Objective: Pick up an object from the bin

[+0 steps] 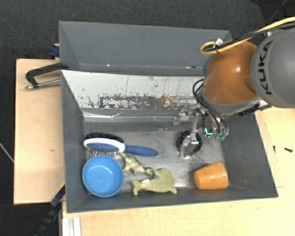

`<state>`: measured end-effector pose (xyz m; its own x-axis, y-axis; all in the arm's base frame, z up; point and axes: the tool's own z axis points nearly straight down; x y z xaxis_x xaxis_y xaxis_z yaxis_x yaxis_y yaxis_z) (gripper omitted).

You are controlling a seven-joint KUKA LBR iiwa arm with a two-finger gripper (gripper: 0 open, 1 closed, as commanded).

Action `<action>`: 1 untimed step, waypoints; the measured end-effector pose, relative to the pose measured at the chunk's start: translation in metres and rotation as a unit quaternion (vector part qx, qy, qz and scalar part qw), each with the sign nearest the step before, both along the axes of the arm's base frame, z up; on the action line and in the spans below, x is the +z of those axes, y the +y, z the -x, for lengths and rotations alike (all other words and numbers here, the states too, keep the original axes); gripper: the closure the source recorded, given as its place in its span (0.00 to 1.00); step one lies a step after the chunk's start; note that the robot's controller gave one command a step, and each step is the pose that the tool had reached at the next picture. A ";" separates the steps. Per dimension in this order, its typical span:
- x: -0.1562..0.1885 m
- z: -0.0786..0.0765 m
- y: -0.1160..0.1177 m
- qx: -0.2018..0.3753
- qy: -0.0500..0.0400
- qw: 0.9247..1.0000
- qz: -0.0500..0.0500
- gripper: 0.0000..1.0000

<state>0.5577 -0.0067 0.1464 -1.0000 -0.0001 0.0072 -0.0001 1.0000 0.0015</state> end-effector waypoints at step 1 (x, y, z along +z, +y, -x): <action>-0.074 -0.002 -0.077 0.104 -0.007 0.995 0.000 0.00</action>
Offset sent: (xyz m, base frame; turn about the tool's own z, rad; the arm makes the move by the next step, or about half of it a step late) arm 0.0002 -0.0772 -0.0764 -0.2105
